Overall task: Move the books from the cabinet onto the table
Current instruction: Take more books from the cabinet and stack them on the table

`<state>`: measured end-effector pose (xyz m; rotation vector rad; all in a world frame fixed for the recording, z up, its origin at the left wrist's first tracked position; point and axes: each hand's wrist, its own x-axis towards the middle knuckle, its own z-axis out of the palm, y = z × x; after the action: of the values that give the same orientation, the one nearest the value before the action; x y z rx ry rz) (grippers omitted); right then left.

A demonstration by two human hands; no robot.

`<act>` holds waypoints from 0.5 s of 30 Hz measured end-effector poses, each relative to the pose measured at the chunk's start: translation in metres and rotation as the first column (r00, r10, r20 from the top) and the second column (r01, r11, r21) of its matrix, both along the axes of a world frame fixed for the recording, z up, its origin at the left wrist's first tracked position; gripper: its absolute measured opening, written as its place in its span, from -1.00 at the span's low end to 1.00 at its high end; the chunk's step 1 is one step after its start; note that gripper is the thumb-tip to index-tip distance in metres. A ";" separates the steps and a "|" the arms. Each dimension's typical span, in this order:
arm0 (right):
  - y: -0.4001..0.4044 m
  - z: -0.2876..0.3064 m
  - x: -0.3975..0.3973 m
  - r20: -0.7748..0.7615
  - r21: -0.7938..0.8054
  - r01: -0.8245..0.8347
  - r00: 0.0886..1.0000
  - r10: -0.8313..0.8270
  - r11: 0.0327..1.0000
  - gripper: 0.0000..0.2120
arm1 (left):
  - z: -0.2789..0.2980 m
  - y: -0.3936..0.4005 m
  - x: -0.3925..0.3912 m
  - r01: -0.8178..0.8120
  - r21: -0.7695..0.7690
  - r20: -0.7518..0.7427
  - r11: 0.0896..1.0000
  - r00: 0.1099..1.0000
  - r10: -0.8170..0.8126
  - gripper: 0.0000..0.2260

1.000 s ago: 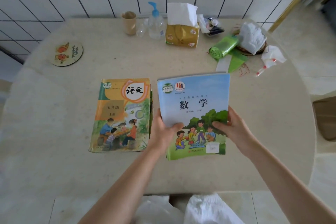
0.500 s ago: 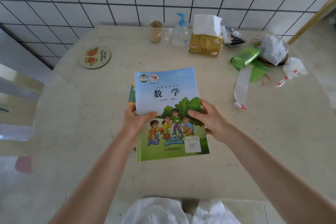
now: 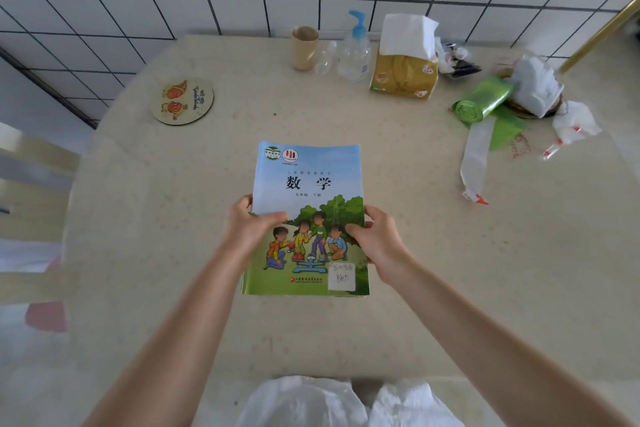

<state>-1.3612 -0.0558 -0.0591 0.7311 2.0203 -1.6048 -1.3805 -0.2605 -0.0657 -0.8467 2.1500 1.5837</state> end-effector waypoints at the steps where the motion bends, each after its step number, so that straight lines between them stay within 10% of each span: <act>1: -0.001 -0.001 0.000 0.003 0.009 -0.005 1.000 0.005 1.000 -0.76 | 0.000 0.000 -0.001 0.003 -0.014 -0.011 1.000 1.000 -0.003 -0.47; 15: -0.008 0.005 0.021 -0.098 0.195 -0.068 0.991 0.088 0.978 -0.53 | 0.009 -0.006 0.004 0.213 -0.196 -0.078 0.957 0.970 -0.232 -0.63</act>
<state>-1.3407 -0.0634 -0.0542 0.6359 2.2743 -1.4470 -1.3768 -0.2668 -0.0565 -0.5615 2.3987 1.3560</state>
